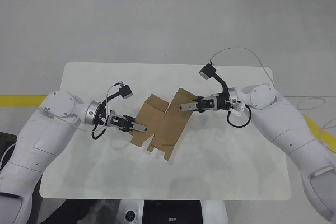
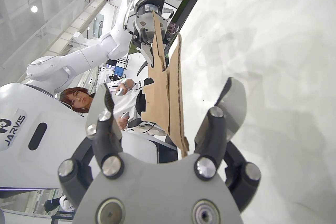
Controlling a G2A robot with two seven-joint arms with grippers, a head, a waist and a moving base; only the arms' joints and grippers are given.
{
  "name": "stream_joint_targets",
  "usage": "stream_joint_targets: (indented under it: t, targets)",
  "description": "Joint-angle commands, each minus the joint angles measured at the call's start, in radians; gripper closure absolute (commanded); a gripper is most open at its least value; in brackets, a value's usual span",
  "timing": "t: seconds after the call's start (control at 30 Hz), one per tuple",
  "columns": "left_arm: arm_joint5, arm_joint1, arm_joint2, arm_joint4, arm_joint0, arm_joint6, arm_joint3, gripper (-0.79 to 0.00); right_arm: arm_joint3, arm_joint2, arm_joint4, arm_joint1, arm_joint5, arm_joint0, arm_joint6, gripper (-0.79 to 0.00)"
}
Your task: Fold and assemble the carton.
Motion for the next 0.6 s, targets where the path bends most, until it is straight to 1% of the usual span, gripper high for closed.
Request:
stream_joint_targets:
  t: [0.0,0.1,0.2,0.23,0.37,0.57]
  targets:
    - [-0.003,0.001,0.003,0.003,0.000,0.003,-0.001,0.000,-0.002,-0.013,0.006,0.002,-0.001,0.005,-0.001,-0.265]
    - [-0.005,0.002,0.006,0.001,-0.001,0.005,-0.002,0.000,0.000,-0.030,0.016,0.006,-0.004,0.013,-0.004,-0.215]
    - [-0.006,0.004,0.009,0.000,-0.002,0.006,-0.003,0.000,0.001,-0.045,0.026,0.009,-0.007,0.021,-0.007,-0.142]
    - [-0.007,0.004,0.009,-0.001,-0.003,0.007,-0.003,0.000,0.002,-0.050,0.029,0.010,-0.009,0.023,-0.009,-0.132]
    - [-0.009,0.007,0.011,-0.001,-0.003,0.009,-0.007,0.000,0.004,-0.067,0.044,0.012,-0.011,0.031,-0.011,0.000]
    - [-0.011,0.012,0.013,-0.002,-0.003,0.012,-0.010,0.000,0.011,-0.086,0.066,0.015,-0.019,0.038,-0.019,0.000]
